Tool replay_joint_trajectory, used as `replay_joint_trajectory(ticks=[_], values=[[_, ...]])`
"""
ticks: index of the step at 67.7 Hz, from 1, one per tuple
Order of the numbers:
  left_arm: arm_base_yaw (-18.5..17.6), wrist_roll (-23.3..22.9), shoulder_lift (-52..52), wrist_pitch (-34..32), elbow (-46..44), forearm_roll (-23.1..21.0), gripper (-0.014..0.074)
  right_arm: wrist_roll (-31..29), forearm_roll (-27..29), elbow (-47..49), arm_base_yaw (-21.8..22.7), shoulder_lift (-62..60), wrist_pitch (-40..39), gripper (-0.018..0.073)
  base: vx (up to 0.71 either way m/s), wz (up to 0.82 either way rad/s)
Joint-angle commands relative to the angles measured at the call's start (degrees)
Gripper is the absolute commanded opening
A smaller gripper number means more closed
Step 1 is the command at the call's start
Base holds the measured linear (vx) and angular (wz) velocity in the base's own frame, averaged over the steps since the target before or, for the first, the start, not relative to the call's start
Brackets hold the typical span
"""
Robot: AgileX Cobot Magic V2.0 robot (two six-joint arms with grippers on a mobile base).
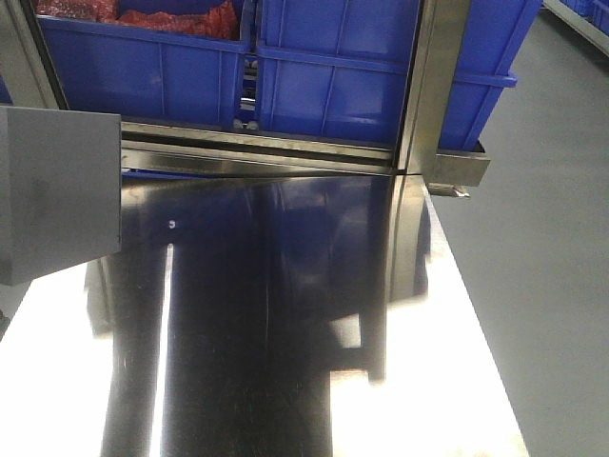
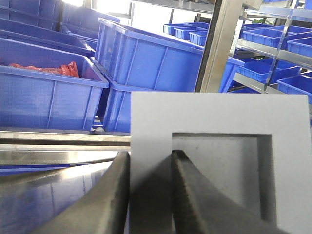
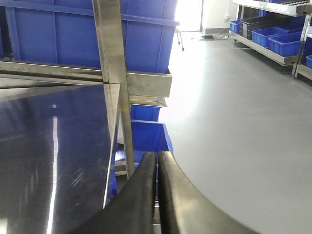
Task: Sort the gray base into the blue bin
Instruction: 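Drive the base away from the table holding the block in the left gripper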
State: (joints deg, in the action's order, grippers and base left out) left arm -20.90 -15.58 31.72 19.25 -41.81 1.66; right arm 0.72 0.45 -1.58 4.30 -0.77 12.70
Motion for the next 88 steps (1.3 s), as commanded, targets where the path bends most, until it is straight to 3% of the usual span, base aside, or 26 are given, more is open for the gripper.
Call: replay_joint_trajectory(ticks=[1,31,88], values=[[-0.1,-0.2,0.0,-6.4,-1.7,-0.3,0.0003,-0.7,-0.5,-0.1,0.3,-0.5,-4.3,-0.0005,0.0,0.0],[-0.1,-0.2,0.0,-6.4,-1.7,-0.3,0.0003,-0.7,-0.5,-0.1,0.3,-0.5,-4.3,-0.0005,-0.03,-0.12],[-0.1,-0.2,0.0,-6.4,-1.7,-0.3,0.0003,-0.7,-0.5,-0.1,0.3,-0.5,-4.3,-0.0005,-0.1,-0.63]])
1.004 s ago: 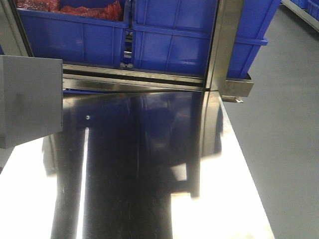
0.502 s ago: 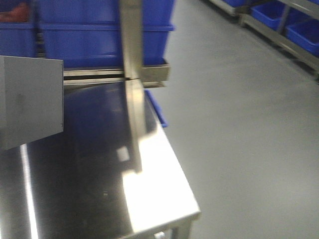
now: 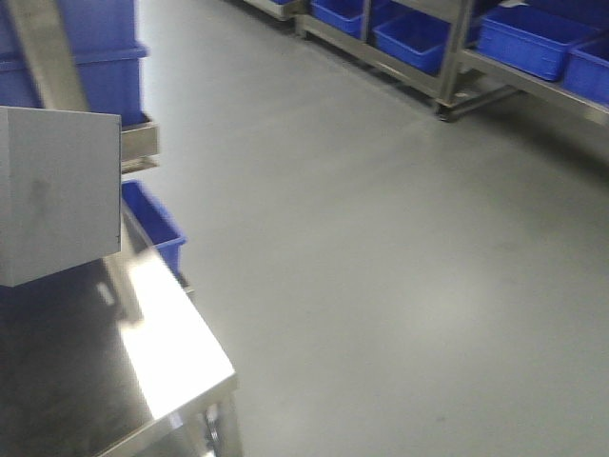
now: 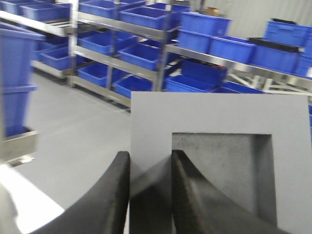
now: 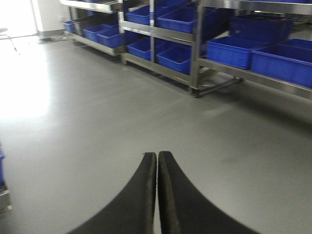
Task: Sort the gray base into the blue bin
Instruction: 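Drive the base away from the table holding the block in the left gripper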
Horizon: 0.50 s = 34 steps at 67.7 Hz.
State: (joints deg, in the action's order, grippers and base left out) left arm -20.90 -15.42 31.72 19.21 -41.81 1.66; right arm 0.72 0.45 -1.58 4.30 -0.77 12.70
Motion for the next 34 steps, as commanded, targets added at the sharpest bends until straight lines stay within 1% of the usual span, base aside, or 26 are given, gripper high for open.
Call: replay_joint_trajectory(ticks=[1,12,34], values=[[-0.1,-0.3,0.0,-6.4,-1.7,-0.3,0.0003,-0.7,-0.5,-0.1,0.3,-0.5,-4.3,-0.0005,0.0,-0.55],[-0.1,-0.3,0.0,-6.4,-1.7,-0.3,0.0003,-0.7,-0.5,-0.1,0.3,-0.5,-4.3,-0.0005,0.03,-0.58],[-0.1,-0.3,0.0,-6.4,-1.7,-0.3,0.0003,-0.7,-0.5,-0.1,0.3,-0.5,-4.3,-0.0005,0.06,-0.66]])
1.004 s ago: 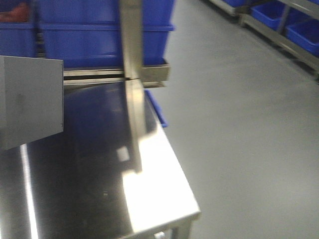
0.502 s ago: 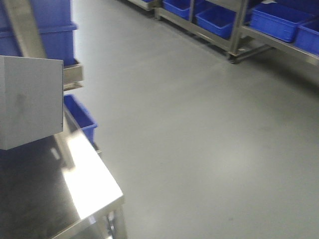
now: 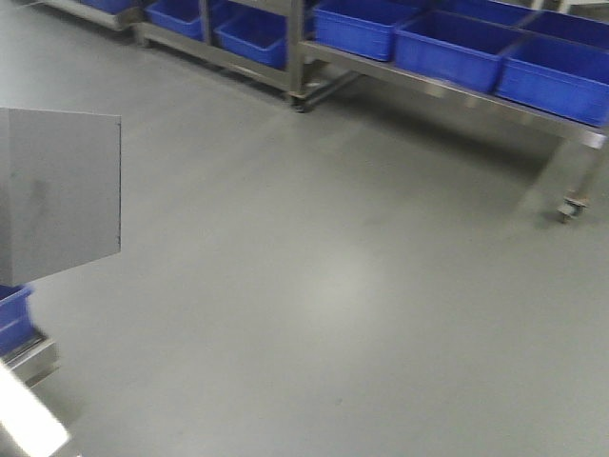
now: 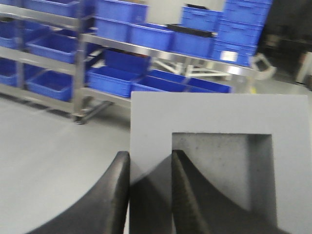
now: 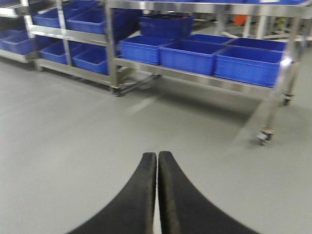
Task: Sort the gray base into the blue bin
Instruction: 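Drive the base away from the table holding the block in the left gripper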
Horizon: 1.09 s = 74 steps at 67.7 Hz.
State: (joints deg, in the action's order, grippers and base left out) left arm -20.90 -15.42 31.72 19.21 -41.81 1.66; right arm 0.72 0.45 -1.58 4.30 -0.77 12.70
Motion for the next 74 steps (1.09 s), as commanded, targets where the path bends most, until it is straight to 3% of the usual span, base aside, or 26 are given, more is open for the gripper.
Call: replay_joint_trajectory(ticks=[1,50,74], values=[[-0.1,-0.3,0.0,-6.4,-1.7,-0.3,0.0003,-0.7,-0.5,-0.1,0.3,-0.5,-4.3,-0.0005,0.09,-0.65],[-0.1,-0.3,0.0,-6.4,-1.7,-0.3,0.0003,-0.7,-0.5,-0.1,0.3,-0.5,-4.3,-0.0005,0.16,-0.7],[-0.1,-0.3,0.0,-6.4,-1.7,-0.3,0.0003,-0.7,-0.5,-0.1,0.3,-0.5,-4.3,-0.0005,0.25,-0.42]])
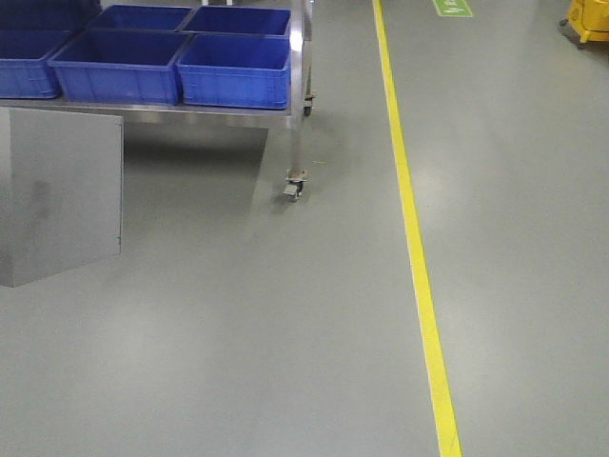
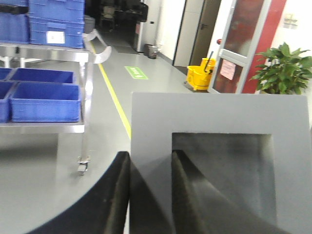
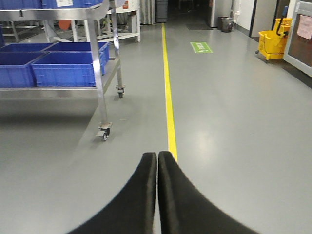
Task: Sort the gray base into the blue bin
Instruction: 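Drive the base away from the table holding the block in the left gripper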
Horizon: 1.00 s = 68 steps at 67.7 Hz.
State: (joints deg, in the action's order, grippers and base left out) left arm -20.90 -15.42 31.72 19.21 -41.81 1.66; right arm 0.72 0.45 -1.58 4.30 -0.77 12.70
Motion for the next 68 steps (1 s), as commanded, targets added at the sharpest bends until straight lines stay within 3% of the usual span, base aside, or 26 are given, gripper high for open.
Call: replay_joint_trajectory(ticks=[1,68], values=[[-0.1,-0.3,0.0,-6.4,-1.7,-0.3,0.0003,-0.7,-0.5,-0.1,0.3,-0.5,-4.3,-0.0005,0.3,-0.2],[-0.1,-0.3,0.0,-6.4,-1.7,-0.3,0.0003,-0.7,-0.5,-0.1,0.3,-0.5,-4.3,-0.0005,0.35,-0.04]])
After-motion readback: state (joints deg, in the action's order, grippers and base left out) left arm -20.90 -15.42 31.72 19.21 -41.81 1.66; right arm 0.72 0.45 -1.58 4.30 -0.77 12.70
